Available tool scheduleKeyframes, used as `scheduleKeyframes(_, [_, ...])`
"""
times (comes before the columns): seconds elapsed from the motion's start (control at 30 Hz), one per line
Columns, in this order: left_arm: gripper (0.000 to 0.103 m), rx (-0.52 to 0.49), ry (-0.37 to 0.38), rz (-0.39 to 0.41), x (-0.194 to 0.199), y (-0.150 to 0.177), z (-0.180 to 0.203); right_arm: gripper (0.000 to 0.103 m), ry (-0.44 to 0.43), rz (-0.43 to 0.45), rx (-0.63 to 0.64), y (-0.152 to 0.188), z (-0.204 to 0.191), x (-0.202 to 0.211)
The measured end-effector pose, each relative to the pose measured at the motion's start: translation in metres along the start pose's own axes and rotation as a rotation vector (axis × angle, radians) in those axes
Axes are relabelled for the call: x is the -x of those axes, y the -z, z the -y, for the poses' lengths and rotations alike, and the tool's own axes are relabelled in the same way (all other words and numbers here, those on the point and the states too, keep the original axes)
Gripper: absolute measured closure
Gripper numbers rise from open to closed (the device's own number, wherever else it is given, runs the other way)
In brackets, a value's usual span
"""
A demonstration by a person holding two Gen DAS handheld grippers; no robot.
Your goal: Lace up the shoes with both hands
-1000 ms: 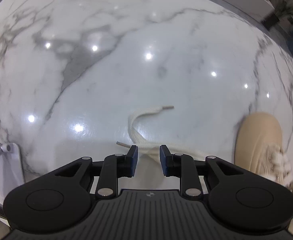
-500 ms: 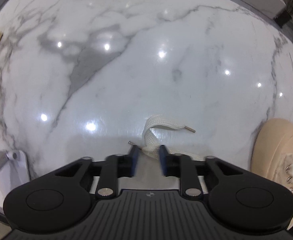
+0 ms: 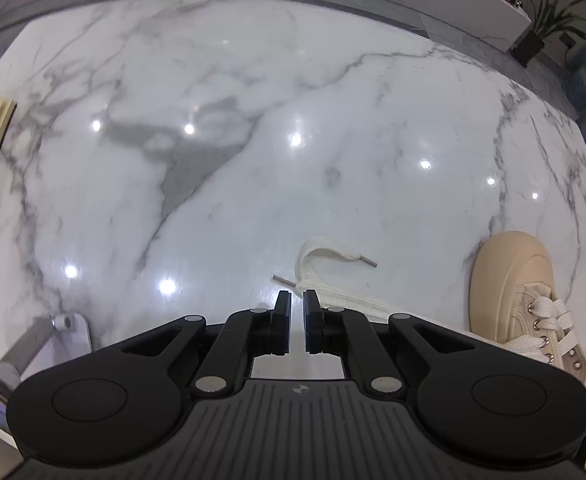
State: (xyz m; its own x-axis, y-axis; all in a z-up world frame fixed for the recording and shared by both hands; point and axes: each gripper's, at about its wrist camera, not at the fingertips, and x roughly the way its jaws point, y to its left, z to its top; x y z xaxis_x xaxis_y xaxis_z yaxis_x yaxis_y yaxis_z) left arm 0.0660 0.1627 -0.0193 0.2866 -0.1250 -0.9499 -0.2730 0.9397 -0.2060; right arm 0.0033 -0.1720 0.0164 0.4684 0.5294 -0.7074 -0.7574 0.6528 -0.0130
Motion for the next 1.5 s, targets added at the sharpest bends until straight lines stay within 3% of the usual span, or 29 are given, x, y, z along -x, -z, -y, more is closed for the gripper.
scheduleKeyframes(0.07, [0.093,0.058,0.017,0.016,-0.004,-0.004,-0.005,0.078,0.0,0.002,0.002,0.001,-0.001,0.001])
scheduleKeyframes(0.13, [0.081,0.083,0.032,0.042,-0.007,-0.008,-0.005,0.078,-0.001,0.003,0.003,0.002,-0.002,0.002])
scheduleKeyframes(0.27, [0.07,-0.096,-0.01,0.079,-0.011,-0.008,0.017,0.077,0.02,0.003,-0.016,0.006,0.002,0.007])
scheduleKeyframes(0.37, [0.068,-0.123,-0.025,0.056,-0.02,-0.012,0.023,0.076,0.029,0.001,-0.028,0.007,0.005,0.008])
scheduleKeyframes(0.6, [0.069,-0.188,-0.06,0.004,-0.04,-0.02,0.035,0.076,0.037,-0.002,-0.033,0.007,0.007,0.007])
scheduleKeyframes(0.73, [0.093,-0.198,-0.028,-0.004,-0.048,-0.02,0.035,0.076,0.037,-0.005,-0.028,0.005,0.007,0.005])
scheduleKeyframes(0.83, [0.1,-0.225,-0.044,0.014,-0.05,-0.018,0.036,0.076,0.035,-0.007,-0.025,0.004,0.007,0.004])
scheduleKeyframes(1.03, [0.101,-0.198,-0.001,0.108,-0.023,-0.027,0.033,0.076,0.024,-0.013,-0.013,0.003,0.004,0.001])
scheduleKeyframes(1.23, [0.101,-0.216,0.061,0.271,0.043,-0.036,0.039,0.076,0.018,-0.013,-0.007,0.001,0.002,-0.002])
scheduleKeyframes(1.37, [0.101,-0.246,0.06,0.26,0.051,-0.039,0.048,0.076,0.01,-0.012,0.013,-0.003,-0.001,-0.003])
scheduleKeyframes(1.5, [0.097,-0.234,0.034,0.202,0.031,-0.042,0.053,0.076,-0.001,0.009,0.03,-0.008,-0.007,-0.001])
